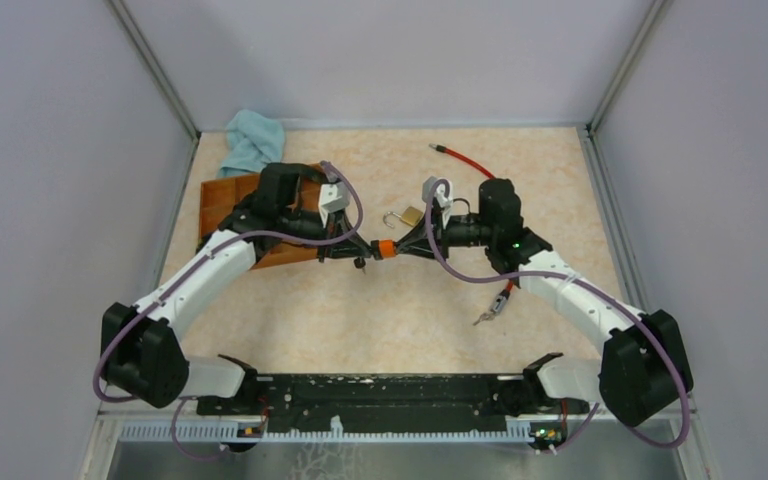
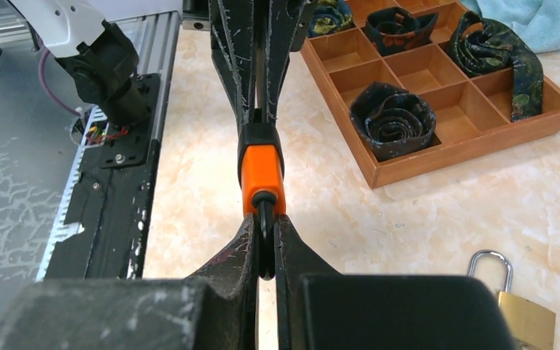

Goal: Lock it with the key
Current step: Lock the lock, then place the lock at the center of the board.

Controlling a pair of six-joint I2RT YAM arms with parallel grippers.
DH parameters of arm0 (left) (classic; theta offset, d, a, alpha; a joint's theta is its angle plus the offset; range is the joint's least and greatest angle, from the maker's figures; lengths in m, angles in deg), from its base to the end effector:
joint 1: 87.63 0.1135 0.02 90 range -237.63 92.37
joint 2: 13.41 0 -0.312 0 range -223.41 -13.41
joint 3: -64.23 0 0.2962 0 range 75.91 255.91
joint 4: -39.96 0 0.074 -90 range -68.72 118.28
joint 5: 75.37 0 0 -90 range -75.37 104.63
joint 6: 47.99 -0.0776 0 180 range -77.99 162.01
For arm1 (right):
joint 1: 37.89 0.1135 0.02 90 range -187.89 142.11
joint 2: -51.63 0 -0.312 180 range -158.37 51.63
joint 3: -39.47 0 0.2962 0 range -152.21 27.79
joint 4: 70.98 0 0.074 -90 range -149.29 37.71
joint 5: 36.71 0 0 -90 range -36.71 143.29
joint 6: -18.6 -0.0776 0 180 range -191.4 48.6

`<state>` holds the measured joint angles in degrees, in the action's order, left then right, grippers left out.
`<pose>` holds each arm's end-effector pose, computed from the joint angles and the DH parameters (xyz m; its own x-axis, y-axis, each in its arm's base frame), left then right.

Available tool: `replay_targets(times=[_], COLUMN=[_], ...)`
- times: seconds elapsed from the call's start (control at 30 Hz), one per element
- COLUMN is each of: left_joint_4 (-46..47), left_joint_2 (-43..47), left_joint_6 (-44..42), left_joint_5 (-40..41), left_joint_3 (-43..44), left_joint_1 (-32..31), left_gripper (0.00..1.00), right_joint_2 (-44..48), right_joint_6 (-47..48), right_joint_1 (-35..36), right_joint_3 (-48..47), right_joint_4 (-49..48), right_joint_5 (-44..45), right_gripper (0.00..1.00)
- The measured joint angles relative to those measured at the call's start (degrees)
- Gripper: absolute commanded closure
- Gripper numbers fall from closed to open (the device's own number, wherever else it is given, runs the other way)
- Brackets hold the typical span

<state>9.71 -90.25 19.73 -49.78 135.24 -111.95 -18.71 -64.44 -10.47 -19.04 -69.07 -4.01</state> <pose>0.2724 -0.1999 0.3239 -0.1773 0.2598 -0.9492 0.9827 -0.0055 -0.1851 0.2518 0.2042 0.3191 -0.0912 -0.1211 -0.9884 -0.9927 0.0891 0.0807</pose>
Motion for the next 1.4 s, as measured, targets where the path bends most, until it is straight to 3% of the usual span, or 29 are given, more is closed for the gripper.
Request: replay_targets(times=[0.4, 0.63, 1.0, 1.4], left_joint_4=[-9.3, -14.5, -17.6, -20.4], left_joint_2=[2.9, 6.6, 16.0, 22.5], left_joint_6=[-10.2, -16.7, -22.8, -25.4], left_joint_5=[6.0, 13.3, 22.4, 29.4], left_joint_3=[0.8, 0.4, -8.0, -11.6], left_joint_1=[1.7, 2.4, 2.4, 2.4], left_gripper=[1.00, 1.00, 0.97, 0.96], right_joint_2=[2.3, 1.6, -11.8, -33.9], right_joint_6=[1.6, -3.7, -7.2, -9.8], right_joint_1=[-7.0, -7.6, 1.4, 8.9], right_joint_3=[0.4, 4.2, 2.8, -12.4], right_joint_4=[1.7, -2.6, -3.4, 0.7], right_joint_5=[0.8, 4.9, 15.8, 16.8], right_gripper=[1.00, 1.00, 1.00, 1.00])
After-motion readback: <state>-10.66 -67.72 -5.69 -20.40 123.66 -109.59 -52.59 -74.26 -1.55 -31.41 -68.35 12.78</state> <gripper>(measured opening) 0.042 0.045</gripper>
